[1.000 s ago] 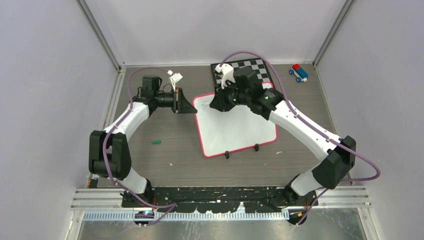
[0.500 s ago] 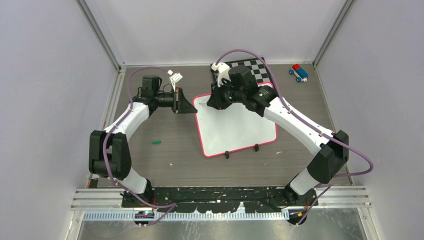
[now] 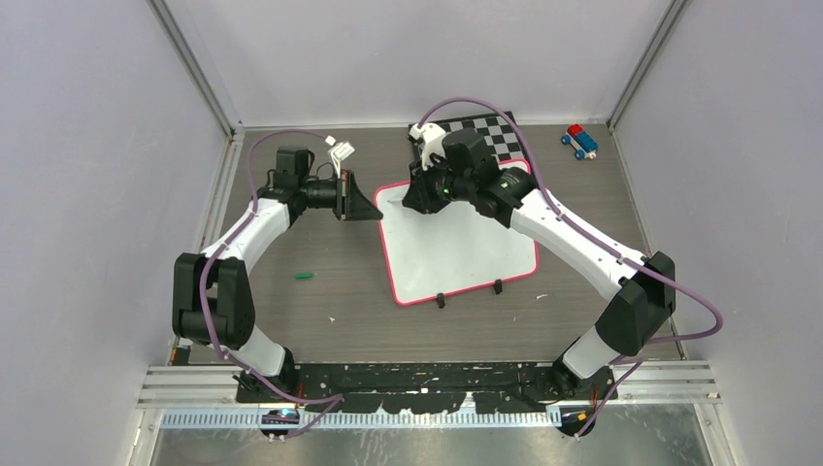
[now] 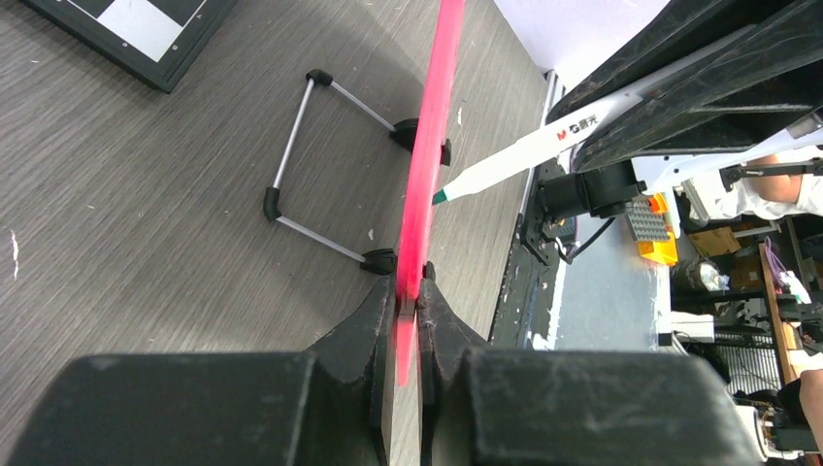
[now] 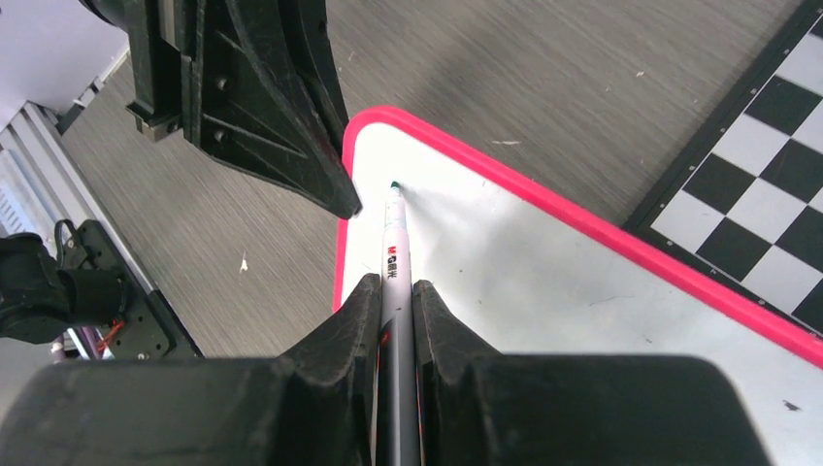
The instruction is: Write a sentence on the whiteboard
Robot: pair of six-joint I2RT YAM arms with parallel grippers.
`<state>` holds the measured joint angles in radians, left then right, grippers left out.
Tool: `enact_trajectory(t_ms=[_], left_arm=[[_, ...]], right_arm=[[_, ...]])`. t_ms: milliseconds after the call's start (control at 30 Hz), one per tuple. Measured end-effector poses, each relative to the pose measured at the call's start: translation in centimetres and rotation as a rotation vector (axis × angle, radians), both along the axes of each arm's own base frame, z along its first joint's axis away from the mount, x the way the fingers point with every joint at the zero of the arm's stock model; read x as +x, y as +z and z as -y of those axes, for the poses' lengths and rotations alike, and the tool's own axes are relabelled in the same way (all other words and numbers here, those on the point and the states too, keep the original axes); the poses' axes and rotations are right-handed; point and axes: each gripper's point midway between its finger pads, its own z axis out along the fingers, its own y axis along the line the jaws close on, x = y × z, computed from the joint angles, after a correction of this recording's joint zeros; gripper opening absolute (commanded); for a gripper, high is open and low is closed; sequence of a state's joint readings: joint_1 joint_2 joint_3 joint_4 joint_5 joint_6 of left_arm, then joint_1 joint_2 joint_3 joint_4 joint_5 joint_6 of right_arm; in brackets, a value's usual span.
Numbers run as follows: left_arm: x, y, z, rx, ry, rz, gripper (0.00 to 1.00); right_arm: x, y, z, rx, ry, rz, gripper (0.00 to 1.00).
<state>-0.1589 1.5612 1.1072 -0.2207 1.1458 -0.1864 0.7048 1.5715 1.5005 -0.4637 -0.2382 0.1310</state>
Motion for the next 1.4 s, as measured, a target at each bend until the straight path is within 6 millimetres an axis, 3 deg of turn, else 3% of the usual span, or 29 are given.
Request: enact_trajectory(t_ms=[300,533,767,1100,1400], left_arm=[[0.1,-0.2,-0.1,0.006,0.004,0.008,0.0],[0.0,-0.1,-0.1,0.003,0.0,0.007,0.0],[0.0,-0.1,-0.1,0.002,-0.001,0.008,0.0],[0.0,-0.1,-0.1,0.002,-0.002,0.007,0.0],[0.0,-0.1,-0.1,0.001,-0.002,0.007,0.0]], right_arm=[[-1.1,-2.4,0.3,-0.027,0.016,-0.039,0.0],[-1.7,-2.8,0.8,-0.032,0.017,-0.046,0.0],[-2.0,-2.5,0.7,-0.024,0.026,-0.047,0.0],[-1.4,-0.2,0.6,0.008,0.01,-0.002,0.0],[-0.8,-0.4,1.0,-0.007,-0.025,0.007,0.0]])
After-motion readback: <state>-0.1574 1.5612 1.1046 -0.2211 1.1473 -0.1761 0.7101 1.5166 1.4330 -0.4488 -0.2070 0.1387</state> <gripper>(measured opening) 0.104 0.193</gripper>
